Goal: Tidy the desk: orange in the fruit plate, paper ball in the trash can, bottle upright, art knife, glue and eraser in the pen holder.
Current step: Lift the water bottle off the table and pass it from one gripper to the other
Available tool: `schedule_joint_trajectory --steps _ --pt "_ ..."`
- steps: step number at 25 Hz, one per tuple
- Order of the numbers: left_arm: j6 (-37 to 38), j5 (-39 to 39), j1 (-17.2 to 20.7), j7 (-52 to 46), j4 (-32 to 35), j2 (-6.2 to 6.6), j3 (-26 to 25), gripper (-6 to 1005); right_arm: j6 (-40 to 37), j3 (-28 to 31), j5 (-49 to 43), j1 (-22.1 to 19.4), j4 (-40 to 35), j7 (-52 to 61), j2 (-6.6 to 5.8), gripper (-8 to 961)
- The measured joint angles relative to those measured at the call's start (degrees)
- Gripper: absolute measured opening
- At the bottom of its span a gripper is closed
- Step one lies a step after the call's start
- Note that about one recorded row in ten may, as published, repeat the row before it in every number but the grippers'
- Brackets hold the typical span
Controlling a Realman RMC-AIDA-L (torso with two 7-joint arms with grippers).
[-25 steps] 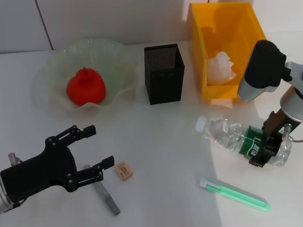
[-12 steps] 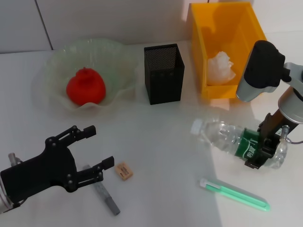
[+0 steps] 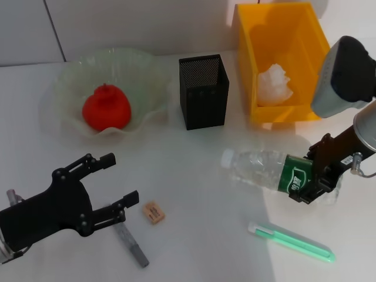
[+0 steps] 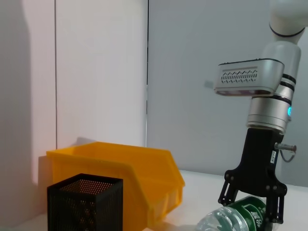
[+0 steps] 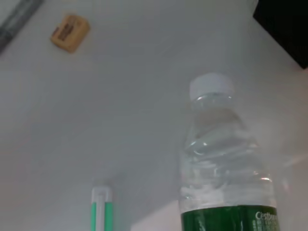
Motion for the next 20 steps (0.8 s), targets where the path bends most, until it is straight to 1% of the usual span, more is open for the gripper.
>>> schedule_joint_trajectory --steps 5,8,10,11,12,13,14,16,17,18,19,20 --pt "0.1 -1.2 0.1 0.3 0.0 -0.10 -0.1 780 -0.2 4.3 6.3 -2.1 -0.4 -4.0 -0.02 768" --pt "1.0 -3.6 0.2 0.9 -0.7 -0.13 -0.1 779 -0.4 6.5 10.2 -3.6 -0.5 -6.8 -0.04 765" --pt "1.7 -5.7 0.2 1.2 -1.5 -0.13 -0.1 778 -0.7 8.3 13.8 -4.8 -0.4 -9.3 -0.05 764" --pt "1.7 -5.7 0.2 1.2 -1.5 -0.13 -0.1 778 -1.0 9.8 17.7 -6.1 -0.1 -12.1 -0.05 764" --pt "2.2 -7.1 0.2 1.2 -2.1 -0.13 -0.1 777 -1.0 9.8 17.7 -6.1 -0.1 -12.1 -0.05 763" --pt "3.2 -9.2 0.2 1.2 -3.4 -0.13 -0.1 777 -1.3 10.9 20.7 -7.4 0.1 -14.3 -0.05 763" --pt "3.9 -10.4 0.2 1.2 -4.2 -0.13 -0.1 777 -1.3 10.9 20.7 -7.4 0.1 -14.3 -0.05 762" --pt "3.9 -10.4 0.2 1.2 -4.2 -0.13 -0.1 776 -1.4 12.9 25.3 -9.3 0.8 -17.7 -0.05 762" --pt "4.4 -11.1 0.1 1.2 -4.6 -0.13 -0.1 776 -1.4 12.9 25.3 -9.3 0.8 -17.7 -0.05 762" --pt "6.1 -14.0 -0.2 0.8 -6.9 -0.13 -0.1 775 -1.6 14.6 29.1 -10.6 2.4 -20.8 -0.06 762" --pt "6.1 -14.0 -0.2 0.8 -6.9 -0.13 -0.1 775 -1.6 14.6 29.1 -10.6 2.4 -20.8 -0.06 762" --pt "6.7 -15.2 -0.3 0.7 -7.8 -0.14 -0.1 775 -1.7 15.5 31.2 -11.1 3.5 -22.5 -0.07 762"
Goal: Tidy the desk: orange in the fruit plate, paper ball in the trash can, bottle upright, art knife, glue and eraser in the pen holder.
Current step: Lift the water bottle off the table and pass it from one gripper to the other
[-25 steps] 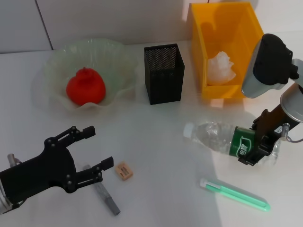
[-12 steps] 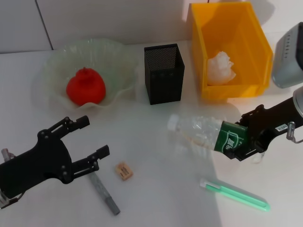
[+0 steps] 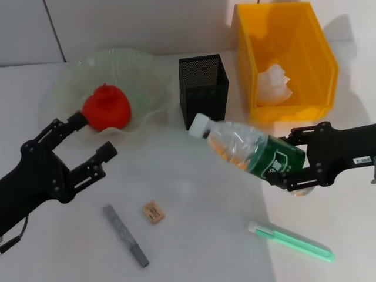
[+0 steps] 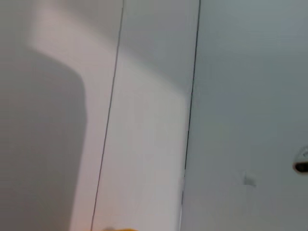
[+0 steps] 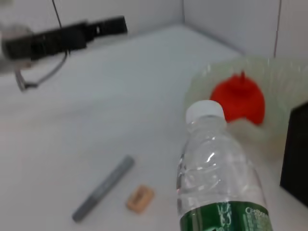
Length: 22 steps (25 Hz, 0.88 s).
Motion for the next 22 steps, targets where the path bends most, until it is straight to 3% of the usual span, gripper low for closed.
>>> schedule_joint_trajectory --steps 5,6,9,11,22 --pt "2.6 -5.8 -1.8 -1.4 -5.8 -0.12 0.0 773 -2.2 7.0 9.0 -0.9 9.4 -9.3 -0.23 761" --pt "2.6 -5.8 -1.8 -1.4 -5.8 -0.12 0.0 773 -4.7 10.5 11.8 -0.3 14.1 -13.3 -0.44 761" --pt "3.2 -6.7 -2.7 -2.6 -7.0 -0.16 0.0 772 -6.9 13.2 13.2 0.3 17.8 -16.3 -0.60 760" --pt "5.7 -7.0 -5.2 -6.9 -7.7 -0.38 0.8 771 -9.5 15.8 13.6 1.1 20.4 -18.6 -0.45 760" --pt "7.8 -6.9 -8.8 -12.5 -8.2 -0.44 2.8 767 -13.6 17.0 16.7 3.1 27.6 -26.0 -0.25 758"
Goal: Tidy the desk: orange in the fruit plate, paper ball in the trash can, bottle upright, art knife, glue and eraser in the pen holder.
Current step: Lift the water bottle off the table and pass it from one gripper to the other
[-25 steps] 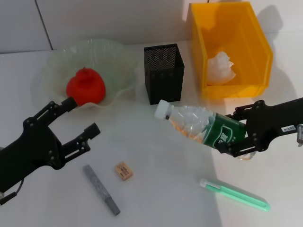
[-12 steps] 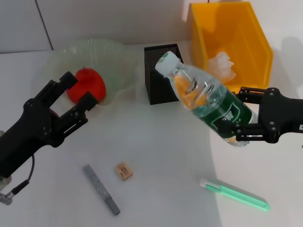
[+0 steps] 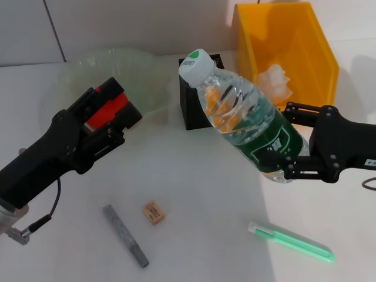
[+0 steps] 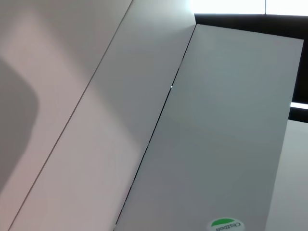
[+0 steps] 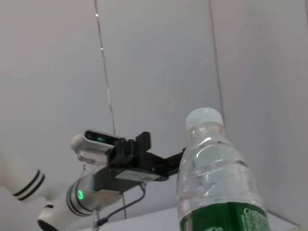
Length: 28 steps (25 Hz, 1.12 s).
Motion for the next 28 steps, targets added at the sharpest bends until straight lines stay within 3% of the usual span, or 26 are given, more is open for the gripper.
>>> schedule_joint_trajectory --steps 8,28 --pt "1.1 -0.3 -1.6 -4.7 -0.1 -0.03 -0.5 765 -1.4 -0.5 0.1 2.6 3.9 -2.0 0.14 757" --pt "3.0 -0.2 -3.7 -4.2 -0.5 -0.09 1.4 758 1.8 -3.4 -0.1 7.8 11.6 -5.6 0.40 755"
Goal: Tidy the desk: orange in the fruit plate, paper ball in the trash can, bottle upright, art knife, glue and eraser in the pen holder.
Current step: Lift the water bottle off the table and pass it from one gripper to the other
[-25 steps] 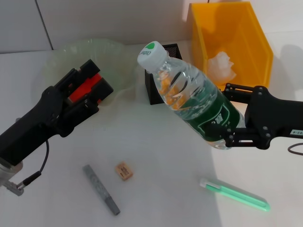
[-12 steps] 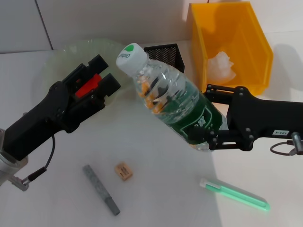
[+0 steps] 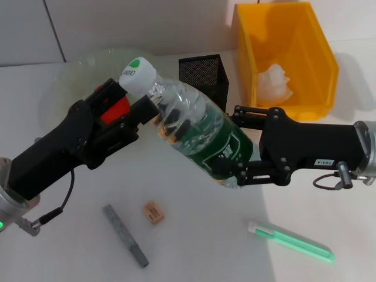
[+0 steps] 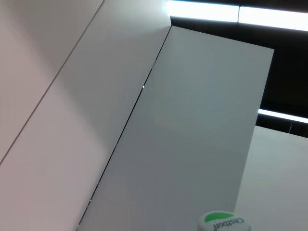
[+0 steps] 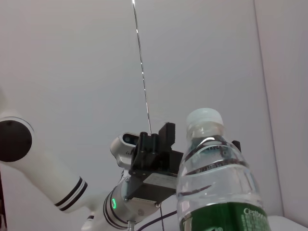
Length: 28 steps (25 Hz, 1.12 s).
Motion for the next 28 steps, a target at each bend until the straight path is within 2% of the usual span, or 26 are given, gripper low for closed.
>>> schedule_joint_trajectory --steps 8,24,28 --pt "0.5 -0.1 -0.9 0.8 -0.4 0.00 0.0 755 1.5 -1.0 0.0 2.0 3.5 -1.5 0.05 754" --pt "-0.7 0.0 -1.5 0.9 -0.5 0.00 -0.1 750 1.6 -2.7 0.2 2.5 3.8 -1.5 0.21 752" --pt "-0.4 -0.1 -1.5 1.4 -0.5 0.00 0.0 625 1.5 -2.8 0.2 2.7 3.8 -1.5 0.21 751"
